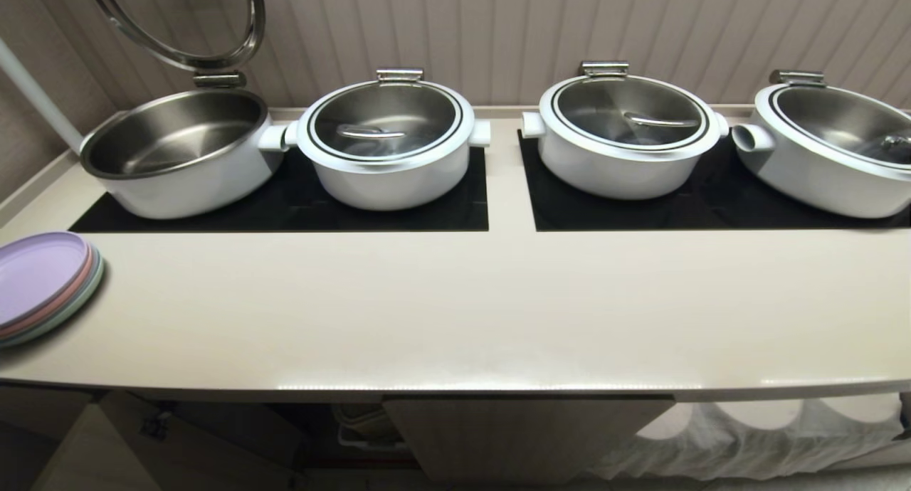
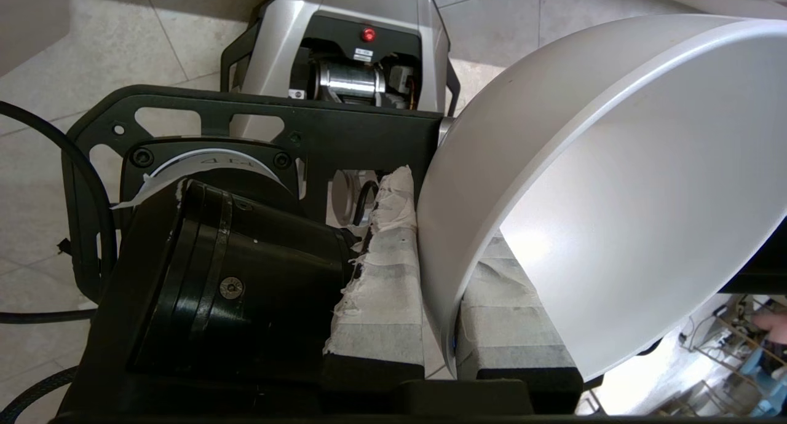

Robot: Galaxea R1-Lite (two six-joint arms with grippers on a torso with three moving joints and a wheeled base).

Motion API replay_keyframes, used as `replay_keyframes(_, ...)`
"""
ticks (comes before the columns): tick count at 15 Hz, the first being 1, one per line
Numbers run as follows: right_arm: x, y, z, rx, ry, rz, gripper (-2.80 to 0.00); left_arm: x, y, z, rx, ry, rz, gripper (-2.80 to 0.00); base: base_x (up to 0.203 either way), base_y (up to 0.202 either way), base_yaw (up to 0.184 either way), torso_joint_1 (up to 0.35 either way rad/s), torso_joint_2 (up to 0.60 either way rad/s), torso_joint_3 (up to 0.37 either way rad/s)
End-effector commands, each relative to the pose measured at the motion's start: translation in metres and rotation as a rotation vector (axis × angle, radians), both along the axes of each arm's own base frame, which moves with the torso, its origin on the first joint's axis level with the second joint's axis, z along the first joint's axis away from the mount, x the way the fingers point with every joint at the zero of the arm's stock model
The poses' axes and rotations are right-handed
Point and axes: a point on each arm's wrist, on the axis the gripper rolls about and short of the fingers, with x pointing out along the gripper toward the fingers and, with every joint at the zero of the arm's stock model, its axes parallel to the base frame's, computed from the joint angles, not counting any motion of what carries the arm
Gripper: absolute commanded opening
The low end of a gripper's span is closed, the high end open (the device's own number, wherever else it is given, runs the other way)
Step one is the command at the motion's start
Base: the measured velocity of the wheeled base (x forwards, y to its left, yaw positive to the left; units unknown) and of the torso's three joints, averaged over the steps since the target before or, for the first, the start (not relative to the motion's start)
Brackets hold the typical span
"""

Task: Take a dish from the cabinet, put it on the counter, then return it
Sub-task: Put it back into the cabinet

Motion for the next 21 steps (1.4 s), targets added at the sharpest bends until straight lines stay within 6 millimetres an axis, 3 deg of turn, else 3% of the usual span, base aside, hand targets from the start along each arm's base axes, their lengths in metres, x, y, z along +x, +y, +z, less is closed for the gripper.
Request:
replay_keyframes(1, 0.0001, 0.0000, 0.0002, 0.000, 0.000, 0.000, -2.80, 0.0000, 0.0000, 0.0001, 0.000, 0.008, 0.001, -2.80, 0.000, 0.000, 0.000, 0.000, 0.00, 0.000)
replay_keyframes(21, 0.0001, 0.0000, 0.0000, 0.011, 0.001, 0.000, -2.80, -0.0012, 0.0002, 0.0005, -0.019, 0.004, 0.012, -2.80, 0.000, 0.000, 0.000, -0.103, 0.22, 0.114)
